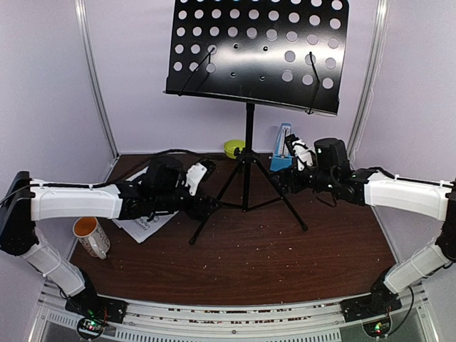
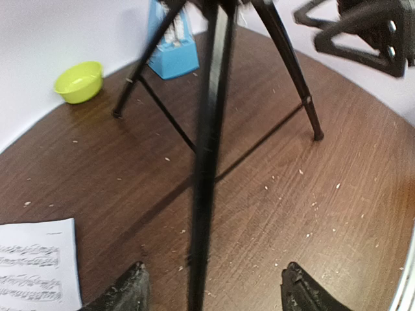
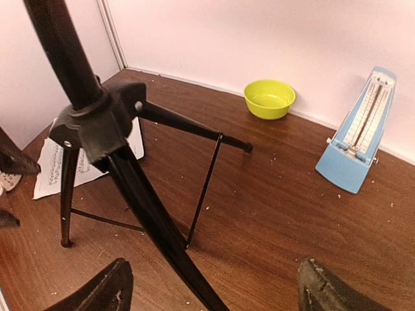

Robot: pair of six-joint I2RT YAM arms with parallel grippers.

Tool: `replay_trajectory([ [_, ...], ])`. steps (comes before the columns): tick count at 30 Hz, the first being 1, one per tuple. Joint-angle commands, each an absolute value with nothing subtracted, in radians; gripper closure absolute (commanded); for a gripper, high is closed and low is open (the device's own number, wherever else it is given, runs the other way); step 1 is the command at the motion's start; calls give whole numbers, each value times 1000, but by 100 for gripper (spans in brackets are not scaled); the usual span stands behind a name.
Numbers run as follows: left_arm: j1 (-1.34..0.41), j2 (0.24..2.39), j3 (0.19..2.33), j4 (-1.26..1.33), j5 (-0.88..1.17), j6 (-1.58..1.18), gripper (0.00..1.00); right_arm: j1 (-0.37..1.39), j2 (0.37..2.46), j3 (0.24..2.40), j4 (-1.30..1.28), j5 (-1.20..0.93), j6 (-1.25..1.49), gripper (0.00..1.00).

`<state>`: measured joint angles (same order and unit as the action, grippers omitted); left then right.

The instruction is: Set up the instrument practice props

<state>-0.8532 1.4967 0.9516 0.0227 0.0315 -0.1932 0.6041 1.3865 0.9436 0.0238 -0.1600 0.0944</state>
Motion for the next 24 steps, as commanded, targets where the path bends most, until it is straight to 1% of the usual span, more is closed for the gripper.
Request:
replay_trajectory([
  [1, -736, 1364, 931, -97, 49, -250, 25, 602, 1298, 922, -1, -124, 125, 8],
  [4, -620, 1333, 935, -185, 65, -286, 24, 601, 1250, 904, -20, -105, 144, 3],
  [7, -517, 1361, 983, -287, 62, -288, 25, 601, 1203, 885, -37, -91, 159, 3],
  [9, -479, 1407, 1034, -350, 48, -277, 28, 601, 1179, 874, -50, -82, 174, 3],
  [13, -475, 1537, 1156, -450, -19, -276, 34, 604, 1137, 854, -70, -52, 213, 3],
  [18, -508, 1678, 1254, -459, -120, -298, 34, 607, 1091, 820, -69, 2, 262, 4],
  [24, -555, 1876, 1474, -569, -225, -300, 31, 611, 1064, 800, -88, 32, 291, 5],
])
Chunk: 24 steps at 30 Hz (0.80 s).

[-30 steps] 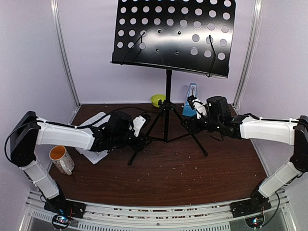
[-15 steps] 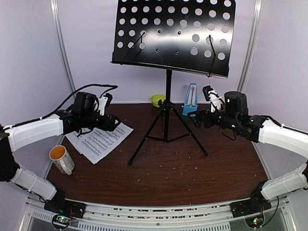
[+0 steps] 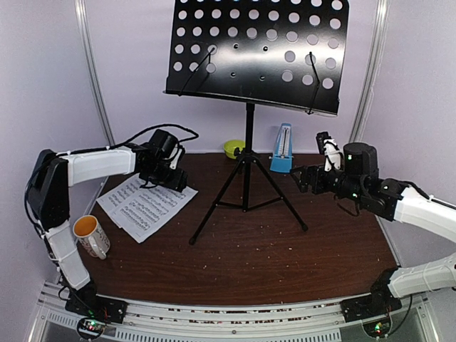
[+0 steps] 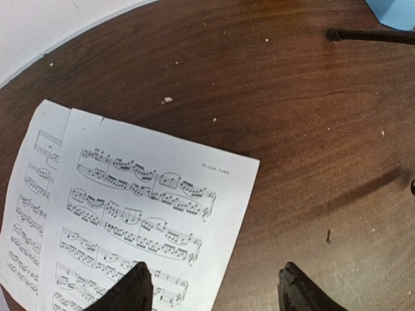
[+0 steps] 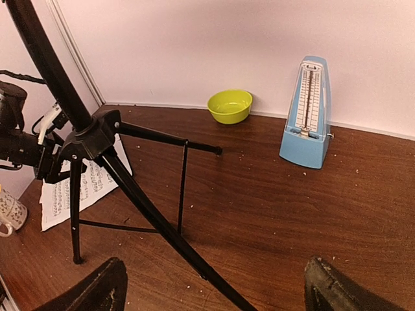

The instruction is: Set up the instrument practice props

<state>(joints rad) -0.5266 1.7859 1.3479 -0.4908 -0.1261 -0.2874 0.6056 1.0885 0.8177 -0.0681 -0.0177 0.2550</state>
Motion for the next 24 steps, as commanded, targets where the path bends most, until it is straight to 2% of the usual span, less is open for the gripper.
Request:
replay_trajectory([
  [1, -562, 1906, 1510, -591, -229, -294, 31, 611, 1061, 798, -90, 35, 291, 5],
  [12, -641, 2188, 1851, -848, -438, -310, 29, 614, 1045, 777, -101, 43, 297, 5],
  [24, -680, 2366, 2038, -932, -540, -294, 30, 614, 1029, 756, -107, 32, 305, 5],
])
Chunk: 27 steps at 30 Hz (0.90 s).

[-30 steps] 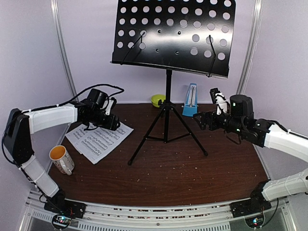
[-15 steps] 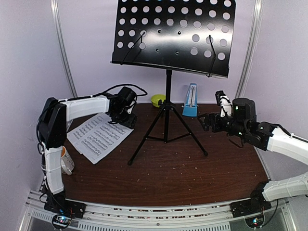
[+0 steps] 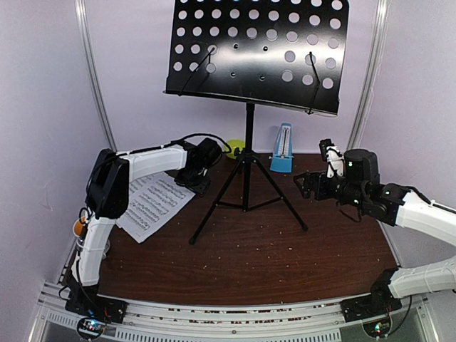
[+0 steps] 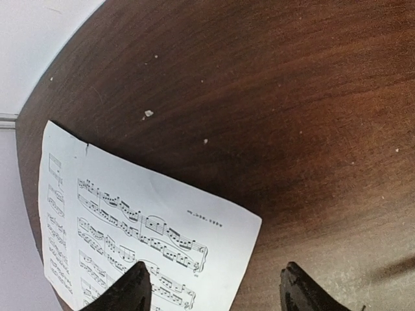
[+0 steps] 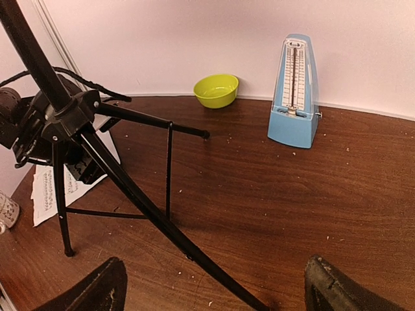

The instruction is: Set up the instrument practice props

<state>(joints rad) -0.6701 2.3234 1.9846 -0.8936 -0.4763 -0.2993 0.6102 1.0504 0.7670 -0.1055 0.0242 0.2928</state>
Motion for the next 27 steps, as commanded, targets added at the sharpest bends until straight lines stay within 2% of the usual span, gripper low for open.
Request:
replay_trajectory([
  [1, -682, 2379, 2049, -933, -546, -284, 31, 614, 1028, 756, -109, 31, 308, 4],
  [9, -695, 2476, 2151, -935, -613, -241, 34, 614, 1019, 770, -149, 31, 306, 4],
  [19, -694, 2553, 2264, -1016, -675, -201, 43, 614, 1007, 793, -185, 39, 313, 4],
  [27, -693, 2490, 2203, -1009, -645, -167, 43, 614, 993, 796, -191, 52, 318, 4],
])
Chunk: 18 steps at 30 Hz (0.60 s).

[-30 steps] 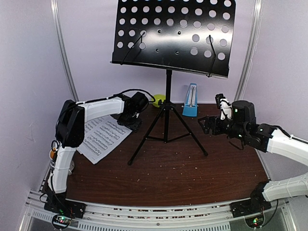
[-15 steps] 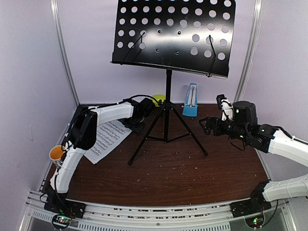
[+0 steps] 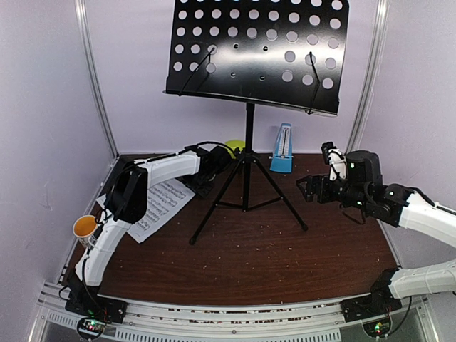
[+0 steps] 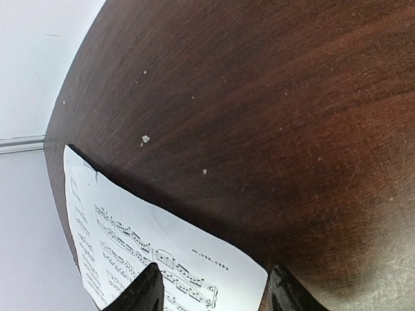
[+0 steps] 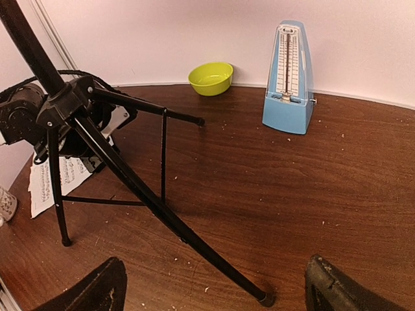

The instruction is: Set up the instrument practice props

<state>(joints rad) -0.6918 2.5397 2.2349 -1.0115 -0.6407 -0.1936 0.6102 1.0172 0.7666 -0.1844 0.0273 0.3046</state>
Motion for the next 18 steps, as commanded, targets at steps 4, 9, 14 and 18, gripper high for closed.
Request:
replay_trajectory([
  [4, -691, 2305, 2055, -864, -554, -139, 40, 614, 984, 785, -185, 47, 329, 4],
  [9, -673, 2157, 1920, -824, -446, -162, 37, 615, 972, 774, -177, 48, 339, 4],
  [14, -646, 2144, 1864, -826, -364, -174, 33, 615, 964, 760, -165, 39, 359, 4],
  [18, -616, 2148, 1827, -844, -269, -167, 26, 615, 961, 752, -159, 34, 368, 4],
])
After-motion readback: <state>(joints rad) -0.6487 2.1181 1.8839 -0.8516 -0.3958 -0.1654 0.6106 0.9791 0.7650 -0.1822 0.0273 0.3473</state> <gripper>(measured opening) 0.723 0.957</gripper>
